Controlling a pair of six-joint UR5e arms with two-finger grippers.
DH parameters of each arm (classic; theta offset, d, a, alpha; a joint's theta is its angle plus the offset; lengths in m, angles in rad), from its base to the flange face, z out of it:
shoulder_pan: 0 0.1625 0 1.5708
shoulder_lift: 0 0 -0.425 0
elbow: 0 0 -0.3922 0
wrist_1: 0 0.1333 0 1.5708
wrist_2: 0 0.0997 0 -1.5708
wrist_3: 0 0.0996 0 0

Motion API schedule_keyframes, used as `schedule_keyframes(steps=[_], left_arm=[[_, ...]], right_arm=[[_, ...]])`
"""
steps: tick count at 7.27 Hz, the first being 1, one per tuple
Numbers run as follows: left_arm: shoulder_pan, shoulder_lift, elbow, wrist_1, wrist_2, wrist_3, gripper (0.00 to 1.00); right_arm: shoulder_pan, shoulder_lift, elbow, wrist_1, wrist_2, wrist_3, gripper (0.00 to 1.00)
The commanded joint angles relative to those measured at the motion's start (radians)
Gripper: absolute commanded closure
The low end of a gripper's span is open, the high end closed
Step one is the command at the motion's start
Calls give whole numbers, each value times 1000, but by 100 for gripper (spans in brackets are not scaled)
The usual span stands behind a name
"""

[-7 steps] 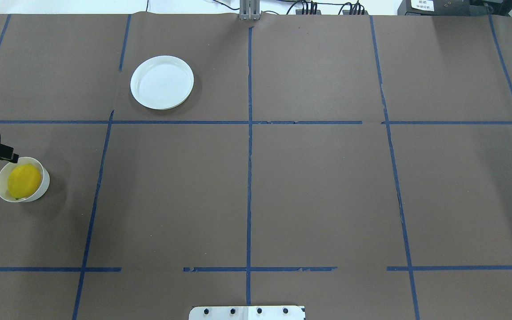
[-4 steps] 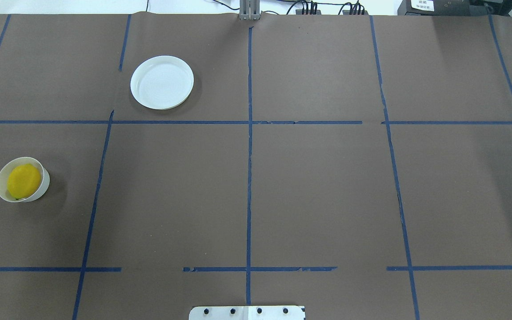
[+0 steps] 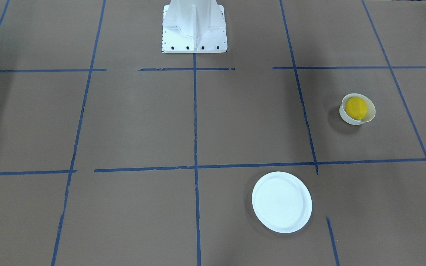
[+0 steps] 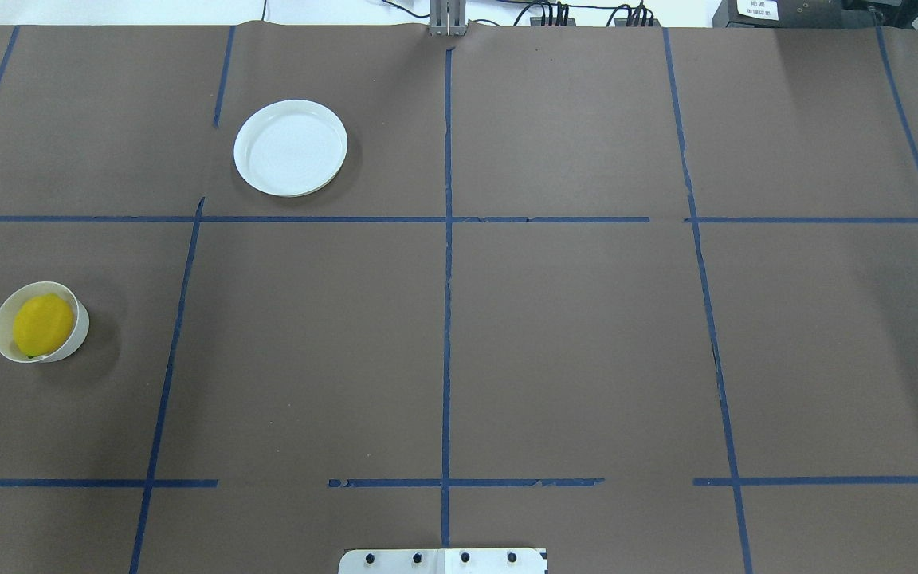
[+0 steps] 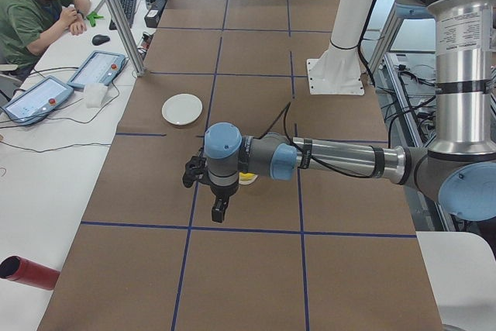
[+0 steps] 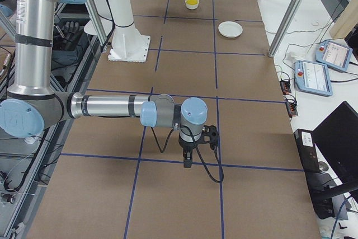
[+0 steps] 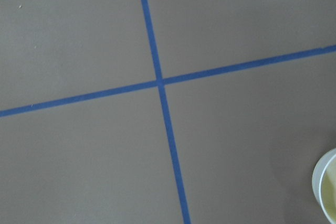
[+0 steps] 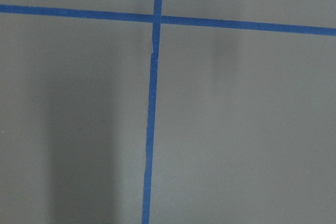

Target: Move lemon from plate to bowl

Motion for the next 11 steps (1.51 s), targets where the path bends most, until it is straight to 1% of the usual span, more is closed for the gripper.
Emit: schedule_keyframes(steps=[1, 11], left_arm=[[-17, 26, 7, 34, -18, 27, 0], [-16, 9, 8, 20, -14, 29, 0]], right_arm=[[0, 0, 0, 0, -1, 0, 0], [0, 0, 0, 0, -1, 0, 0]])
